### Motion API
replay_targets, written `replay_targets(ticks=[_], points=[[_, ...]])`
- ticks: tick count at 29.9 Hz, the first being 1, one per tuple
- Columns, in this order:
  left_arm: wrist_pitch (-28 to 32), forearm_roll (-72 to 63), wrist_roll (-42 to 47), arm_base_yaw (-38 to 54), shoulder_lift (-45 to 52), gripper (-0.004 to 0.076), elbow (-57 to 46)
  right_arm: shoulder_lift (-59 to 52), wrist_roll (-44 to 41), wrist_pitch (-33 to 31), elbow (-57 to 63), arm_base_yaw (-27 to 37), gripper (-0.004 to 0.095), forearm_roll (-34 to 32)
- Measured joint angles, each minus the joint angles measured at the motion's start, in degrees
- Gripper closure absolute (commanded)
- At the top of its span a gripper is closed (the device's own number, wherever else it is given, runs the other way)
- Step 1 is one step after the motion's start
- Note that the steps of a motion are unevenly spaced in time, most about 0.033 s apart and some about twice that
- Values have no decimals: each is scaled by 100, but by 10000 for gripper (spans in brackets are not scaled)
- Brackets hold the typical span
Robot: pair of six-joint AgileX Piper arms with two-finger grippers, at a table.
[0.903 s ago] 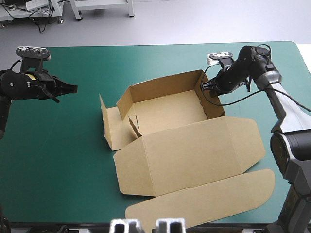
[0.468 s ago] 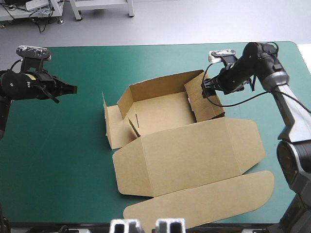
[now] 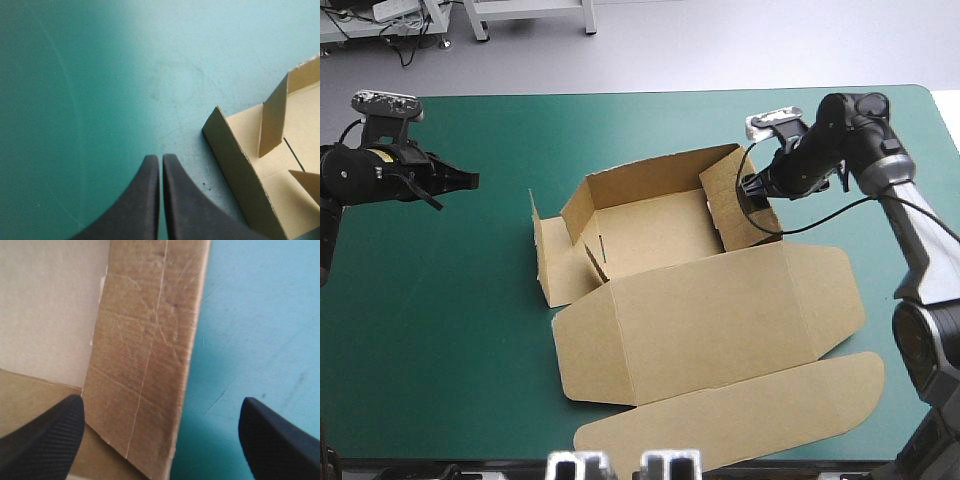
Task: Fold the box
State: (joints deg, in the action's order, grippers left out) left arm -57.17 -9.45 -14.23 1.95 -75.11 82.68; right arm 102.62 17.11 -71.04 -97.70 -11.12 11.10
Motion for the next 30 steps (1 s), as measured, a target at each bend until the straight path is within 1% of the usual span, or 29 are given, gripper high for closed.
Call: replay_targets(ticks=[5, 6, 7, 9, 11, 13, 15, 24, 27, 30], points=[[0, -87, 0, 0, 0, 715, -7, 565, 24, 24, 31, -442, 135, -603], [0, -93, 0, 0, 0, 715, -7, 652, -5, 28, 31, -505, 161, -703], [0, -99, 0, 0, 0, 715, -7, 759, -53, 36, 31, -564, 207, -790], [0, -103, 0, 0, 0, 715, -7, 935, -144, 49, 31, -618, 354, -851], [-26, -106, 0, 0, 0, 715, -7, 1038, -190, 49, 31, -623, 533, -851], [-65, -110, 0, 0, 0, 715, -7, 1041, -207, 51, 10, -618, 742, -844], [-93, -110, 0, 0, 0, 715, -7, 1041, -263, 62, -55, -618, 919, -852], [-85, 57, 132, 0, 0, 715, -7, 875, -330, 51, -474, -618, 928, -833], [0, 553, 604, 0, 0, 715, -7, 569, -288, 44, -563, -520, 928, -786], [18, 1150, 937, 6, 0, 715, -7, 111, -148, 31, -582, -240, 928, -552]])
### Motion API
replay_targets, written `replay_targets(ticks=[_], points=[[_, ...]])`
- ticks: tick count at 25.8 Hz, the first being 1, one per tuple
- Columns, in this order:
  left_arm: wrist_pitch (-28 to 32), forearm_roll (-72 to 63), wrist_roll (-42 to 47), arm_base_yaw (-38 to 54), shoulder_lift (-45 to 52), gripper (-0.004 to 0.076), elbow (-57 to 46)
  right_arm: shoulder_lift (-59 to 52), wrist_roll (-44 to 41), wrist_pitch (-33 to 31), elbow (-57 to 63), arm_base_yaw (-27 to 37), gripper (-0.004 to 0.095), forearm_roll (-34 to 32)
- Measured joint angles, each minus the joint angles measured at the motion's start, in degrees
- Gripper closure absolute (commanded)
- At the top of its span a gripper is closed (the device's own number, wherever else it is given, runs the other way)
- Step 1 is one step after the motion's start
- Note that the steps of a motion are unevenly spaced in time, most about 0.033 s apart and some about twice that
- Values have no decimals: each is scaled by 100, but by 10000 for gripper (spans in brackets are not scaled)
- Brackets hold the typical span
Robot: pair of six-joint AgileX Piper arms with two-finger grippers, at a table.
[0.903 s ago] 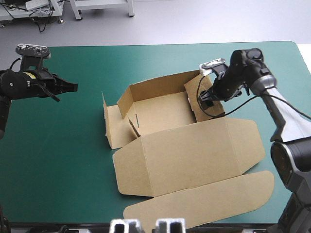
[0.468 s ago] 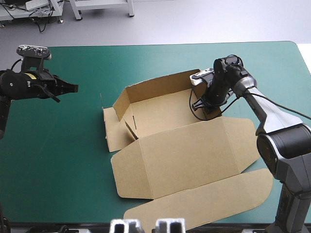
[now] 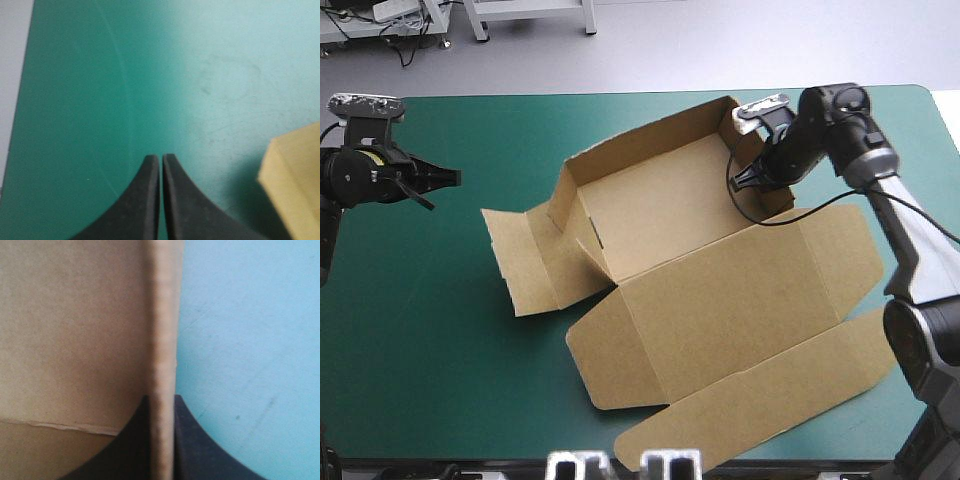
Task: Fold the box
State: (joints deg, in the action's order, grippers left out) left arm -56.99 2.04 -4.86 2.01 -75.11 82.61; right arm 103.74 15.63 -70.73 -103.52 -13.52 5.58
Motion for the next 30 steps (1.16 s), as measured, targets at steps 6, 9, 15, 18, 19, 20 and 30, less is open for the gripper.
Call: replay_targets(ticks=[6, 9, 15, 18, 19, 20, 30], points=[[-38, 484, 145, 6, 0, 715, 0, -877, 401, -54, -19, 712, 928, 709], [-55, 527, 209, 6, -5, 715, 0, -1221, 614, -60, -19, 1096, 928, 1176], [-62, -30, 228, 6, -214, 715, 0, -1608, 902, -60, -48, 1664, 928, 2073], [0, -623, 77, 6, -412, 715, 0, -1637, 927, -60, -48, 1690, 928, 2230], [32, -865, -31, 6, -488, 715, 0, -1637, 941, -60, -48, 1690, 928, 2268], [62, -1147, -165, 6, -563, 715, 0, -1637, 969, -60, -48, 1690, 928, 2303], [-764, -5589, -3100, 13, -1127, 715, -11, -1389, 1011, -60, -48, 1690, 928, 2110]])
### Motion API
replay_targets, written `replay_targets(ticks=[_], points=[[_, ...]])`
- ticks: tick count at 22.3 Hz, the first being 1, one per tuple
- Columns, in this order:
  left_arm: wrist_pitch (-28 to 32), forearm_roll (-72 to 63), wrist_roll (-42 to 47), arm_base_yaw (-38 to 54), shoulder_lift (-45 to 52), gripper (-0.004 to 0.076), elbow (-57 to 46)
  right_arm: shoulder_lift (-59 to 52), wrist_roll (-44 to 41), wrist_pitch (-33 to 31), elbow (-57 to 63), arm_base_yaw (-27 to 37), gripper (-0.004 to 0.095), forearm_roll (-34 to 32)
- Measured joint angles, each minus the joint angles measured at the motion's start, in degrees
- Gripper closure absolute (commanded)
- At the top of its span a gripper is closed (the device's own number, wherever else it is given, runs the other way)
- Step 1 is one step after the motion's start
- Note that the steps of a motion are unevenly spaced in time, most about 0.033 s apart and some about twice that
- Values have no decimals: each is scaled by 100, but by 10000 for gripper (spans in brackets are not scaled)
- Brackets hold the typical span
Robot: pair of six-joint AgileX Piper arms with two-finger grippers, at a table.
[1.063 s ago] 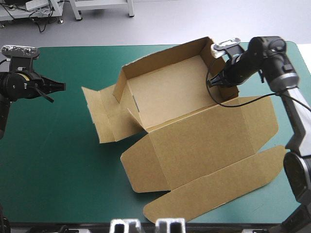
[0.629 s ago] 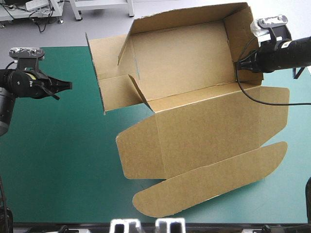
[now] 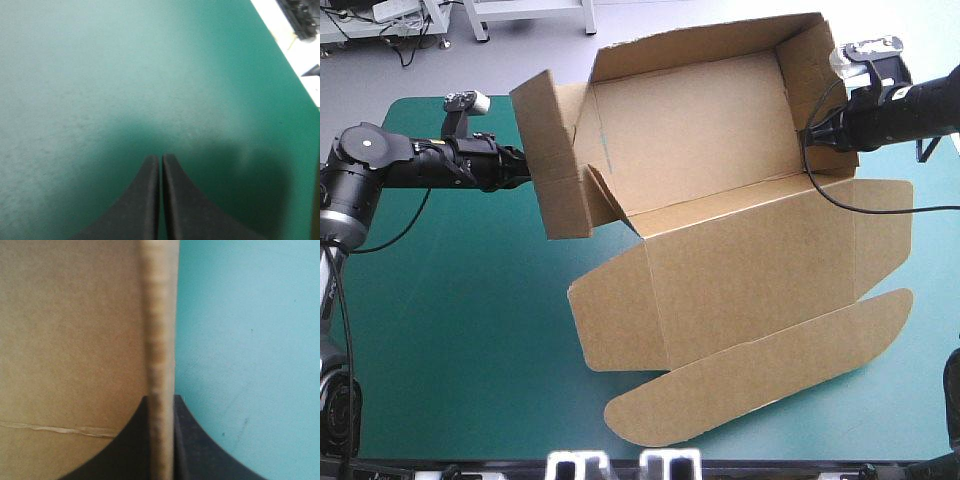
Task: Fold the box
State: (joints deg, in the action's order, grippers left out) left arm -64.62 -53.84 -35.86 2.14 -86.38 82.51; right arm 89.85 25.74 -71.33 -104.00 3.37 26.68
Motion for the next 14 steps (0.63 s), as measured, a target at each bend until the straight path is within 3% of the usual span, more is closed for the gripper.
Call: replay_targets(ticks=[3, 7, 14], points=[[-444, -813, -420, 0, 0, 715, 0, 231, -118, 0, 0, 0, 928, -6], [-517, -1362, -561, 0, 0, 702, 0, 394, -259, 11, 0, -43, 927, -38], [-522, -2015, -842, -28, 0, 535, 0, 394, -759, 418, 0, -735, 927, -674]])
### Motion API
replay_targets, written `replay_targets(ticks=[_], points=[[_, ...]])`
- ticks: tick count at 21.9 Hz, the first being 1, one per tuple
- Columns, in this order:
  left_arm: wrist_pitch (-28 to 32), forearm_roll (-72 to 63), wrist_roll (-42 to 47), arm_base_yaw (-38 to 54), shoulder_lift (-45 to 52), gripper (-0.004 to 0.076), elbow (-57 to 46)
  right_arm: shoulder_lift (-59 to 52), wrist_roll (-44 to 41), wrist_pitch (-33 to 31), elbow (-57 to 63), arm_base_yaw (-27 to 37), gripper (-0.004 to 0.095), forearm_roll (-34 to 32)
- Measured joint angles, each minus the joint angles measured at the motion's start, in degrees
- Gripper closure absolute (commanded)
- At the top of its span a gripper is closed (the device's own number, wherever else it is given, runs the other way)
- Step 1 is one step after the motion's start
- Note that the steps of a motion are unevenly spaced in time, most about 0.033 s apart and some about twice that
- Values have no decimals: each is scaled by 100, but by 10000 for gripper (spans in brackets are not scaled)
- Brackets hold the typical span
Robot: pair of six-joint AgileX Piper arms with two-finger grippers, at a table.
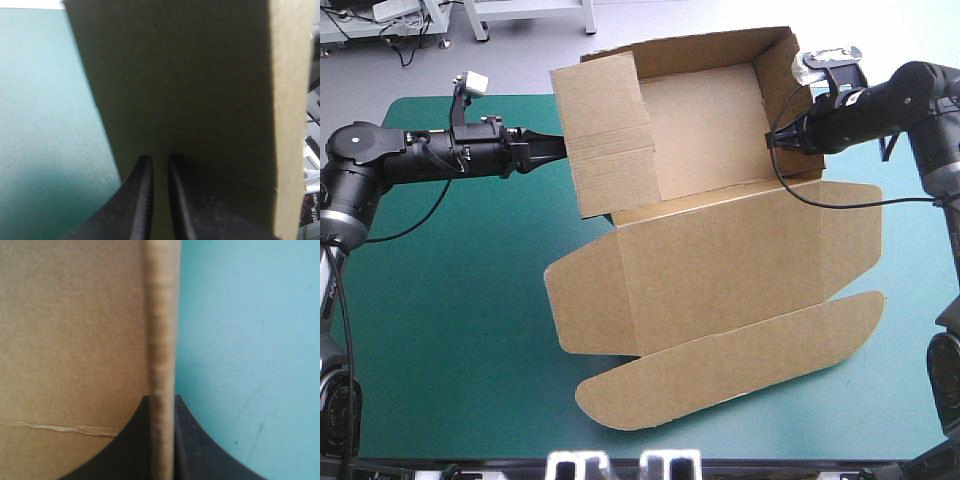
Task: Fold the box
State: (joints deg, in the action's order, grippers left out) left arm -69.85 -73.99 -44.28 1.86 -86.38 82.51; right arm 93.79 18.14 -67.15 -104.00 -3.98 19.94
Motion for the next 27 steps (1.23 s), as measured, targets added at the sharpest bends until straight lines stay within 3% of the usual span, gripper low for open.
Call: replay_targets(ticks=[5, 7, 13, 22, 27], points=[[20, -102, -34, -197, 0, 342, 0, 0, -346, 357, 0, -473, 927, -454], [45, -105, -34, -239, 0, 302, 0, 0, -476, 416, 0, -568, 927, -656], [50, -242, -163, -252, 0, 293, 0, 0, -808, 471, 0, -708, 927, -1102], [88, -97, -294, -285, 0, 294, 0, 0, -875, 684, 0, -749, 927, -1117], [874, 638, 125, -434, 0, 294, 83, 4, -989, 742, 10, -756, 927, -1096]])
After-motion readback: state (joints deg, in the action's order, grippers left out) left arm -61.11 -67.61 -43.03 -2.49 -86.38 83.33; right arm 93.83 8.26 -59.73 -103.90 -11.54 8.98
